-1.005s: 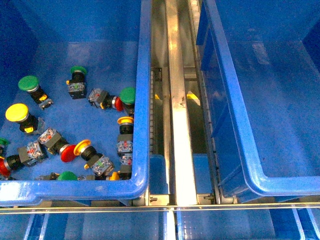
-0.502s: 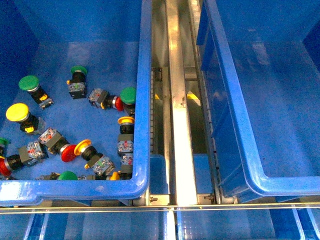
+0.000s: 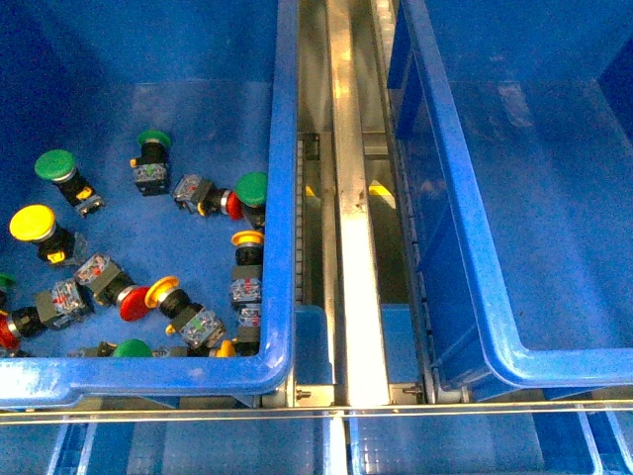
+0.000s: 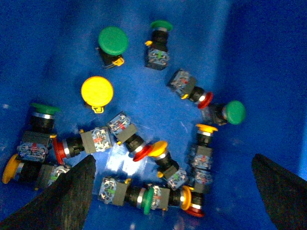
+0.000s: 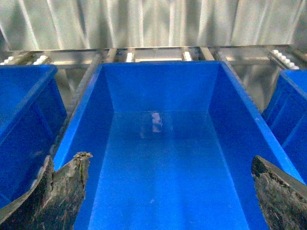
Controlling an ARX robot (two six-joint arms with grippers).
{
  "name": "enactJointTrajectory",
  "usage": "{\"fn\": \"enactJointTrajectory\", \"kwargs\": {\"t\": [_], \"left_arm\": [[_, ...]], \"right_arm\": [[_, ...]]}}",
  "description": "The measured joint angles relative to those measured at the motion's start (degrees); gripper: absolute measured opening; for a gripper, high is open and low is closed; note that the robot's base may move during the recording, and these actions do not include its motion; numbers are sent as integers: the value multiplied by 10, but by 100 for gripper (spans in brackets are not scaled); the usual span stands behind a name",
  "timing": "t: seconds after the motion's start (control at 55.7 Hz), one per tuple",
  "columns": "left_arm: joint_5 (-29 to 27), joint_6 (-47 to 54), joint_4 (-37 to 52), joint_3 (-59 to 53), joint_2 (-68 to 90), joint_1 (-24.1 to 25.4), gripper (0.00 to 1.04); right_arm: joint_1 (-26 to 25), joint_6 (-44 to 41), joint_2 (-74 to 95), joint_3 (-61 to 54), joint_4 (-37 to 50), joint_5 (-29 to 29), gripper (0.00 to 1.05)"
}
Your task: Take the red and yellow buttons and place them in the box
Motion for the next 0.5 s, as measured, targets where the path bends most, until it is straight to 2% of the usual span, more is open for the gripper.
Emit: {"fn": "enactJointTrajectory", "kwargs": {"t": [0.305, 0.502], "left_arm": [[-18, 3, 33, 89, 219, 5, 97], [-18, 28, 49, 129, 326, 47, 97]], "right_arm": [[0, 0, 0, 0, 0, 0, 99], [0, 0, 0, 0, 0, 0, 99]]}}
